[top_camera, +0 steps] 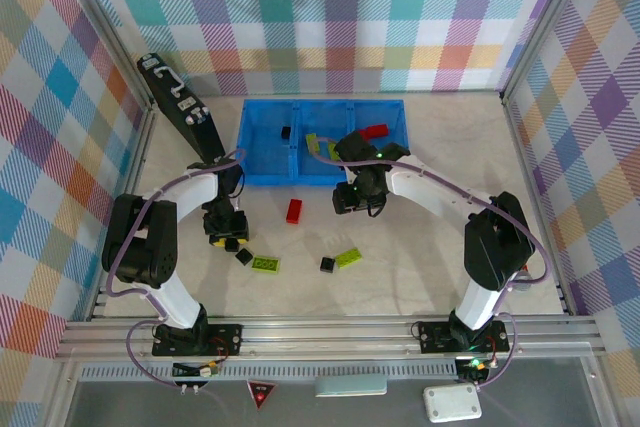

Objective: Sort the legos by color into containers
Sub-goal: Pick up the lego from the bottom-left of the table.

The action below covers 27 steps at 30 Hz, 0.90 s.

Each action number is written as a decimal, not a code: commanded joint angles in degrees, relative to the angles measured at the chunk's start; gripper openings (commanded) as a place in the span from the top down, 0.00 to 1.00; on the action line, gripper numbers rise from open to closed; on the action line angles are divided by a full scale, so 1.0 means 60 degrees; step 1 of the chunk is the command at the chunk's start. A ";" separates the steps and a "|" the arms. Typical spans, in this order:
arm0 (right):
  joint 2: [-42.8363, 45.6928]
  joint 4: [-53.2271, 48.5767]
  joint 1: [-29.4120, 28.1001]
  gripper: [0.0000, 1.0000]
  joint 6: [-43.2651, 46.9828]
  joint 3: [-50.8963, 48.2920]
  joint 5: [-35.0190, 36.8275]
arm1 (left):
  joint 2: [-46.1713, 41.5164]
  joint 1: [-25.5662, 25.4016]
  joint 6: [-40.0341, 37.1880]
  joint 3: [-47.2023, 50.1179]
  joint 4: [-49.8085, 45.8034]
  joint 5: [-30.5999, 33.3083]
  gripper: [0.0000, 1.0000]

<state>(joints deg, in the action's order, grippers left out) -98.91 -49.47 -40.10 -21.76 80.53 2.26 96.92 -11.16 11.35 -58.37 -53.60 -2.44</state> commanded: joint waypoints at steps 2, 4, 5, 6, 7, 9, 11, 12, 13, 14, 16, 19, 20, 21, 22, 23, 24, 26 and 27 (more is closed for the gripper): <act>0.0213 -0.0001 -0.0026 0.46 0.0089 -0.0077 -0.0187 | 0.0033 -0.0045 0.0070 0.0044 -0.0016 -0.0105 0.58; 0.0234 -0.0002 -0.0026 0.46 0.0083 -0.0092 -0.0186 | 0.0033 -0.0045 0.0056 0.0043 -0.0016 -0.0121 0.60; 0.0239 -0.0002 -0.0023 0.46 0.0091 -0.0118 -0.0173 | 0.0020 -0.0045 0.0056 0.0031 -0.0007 -0.0107 0.61; 0.0240 -0.0001 -0.0027 0.46 0.0085 -0.0120 -0.0172 | -0.0001 -0.0045 0.0056 0.0038 -0.0008 -0.0106 0.61; 0.0226 -0.0001 -0.0026 0.46 0.0091 -0.0121 -0.0172 | -0.0010 -0.0045 0.0056 0.0035 -0.0003 -0.0107 0.62; 0.0242 -0.0002 -0.0026 0.46 0.0074 -0.0149 -0.0172 | -0.0047 -0.0045 0.0056 0.0055 -0.0009 -0.0119 0.62; 0.0273 -0.0002 -0.0026 0.46 0.0078 -0.0189 -0.0187 | -0.0056 -0.0045 0.0056 0.0050 -0.0001 -0.0121 0.63; 0.0298 0.0020 -0.0026 0.46 0.0066 -0.0205 -0.0173 | -0.0072 -0.0045 0.0056 0.0059 0.0011 -0.0134 0.63; 0.0301 0.0055 -0.0026 0.46 0.0062 -0.0239 -0.0172 | -0.0090 -0.0045 0.0056 0.0067 0.0013 -0.0130 0.63; 0.0302 0.0063 -0.0022 0.46 0.0062 -0.0256 -0.0157 | -0.0115 -0.0045 0.0056 0.0067 0.0002 -0.0135 0.63; 0.0288 0.0044 -0.0026 0.46 0.0038 -0.0260 -0.0157 | -0.0156 -0.0045 0.0056 0.0067 0.0013 -0.0143 0.64; 0.0343 0.0072 -0.0023 0.47 0.0022 -0.0318 -0.0159 | -0.0272 -0.0045 0.0056 0.0085 0.0030 -0.0136 0.64; 0.0358 0.0058 -0.0025 0.47 0.0022 -0.0324 -0.0157 | -0.0340 -0.0045 0.0059 0.0097 0.0028 -0.0136 0.64; 0.0385 0.0046 -0.0026 0.47 0.0031 -0.0330 -0.0125 | -0.0405 -0.0045 0.0056 0.0100 0.0028 -0.0136 0.64; 0.0407 0.0030 -0.0026 0.47 0.0031 -0.0340 -0.0124 | -0.0478 -0.0045 0.0055 0.0110 0.0028 -0.0123 0.64; 0.0420 0.0002 -0.0026 0.47 0.0032 -0.0336 -0.0099 | -0.0584 -0.0045 0.0056 0.0102 0.0026 -0.0121 0.64; 0.0431 -0.0015 -0.0029 0.47 0.0025 -0.0341 -0.0088 | -0.0678 -0.0045 0.0041 0.0092 0.0015 -0.0083 0.64; 0.0479 -0.0056 -0.0026 0.47 0.0032 -0.0354 -0.0068 | -0.0809 -0.0045 0.0027 0.0017 -0.0055 -0.0019 0.64; 0.0497 -0.0060 -0.0026 0.47 0.0029 -0.0378 -0.0048 | -0.0894 -0.0045 0.0027 -0.0033 -0.0109 0.0006 0.64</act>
<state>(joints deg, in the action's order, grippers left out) -97.91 -49.08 -40.10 -21.78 78.96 2.33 94.17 -11.16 11.35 -58.30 -53.45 -2.44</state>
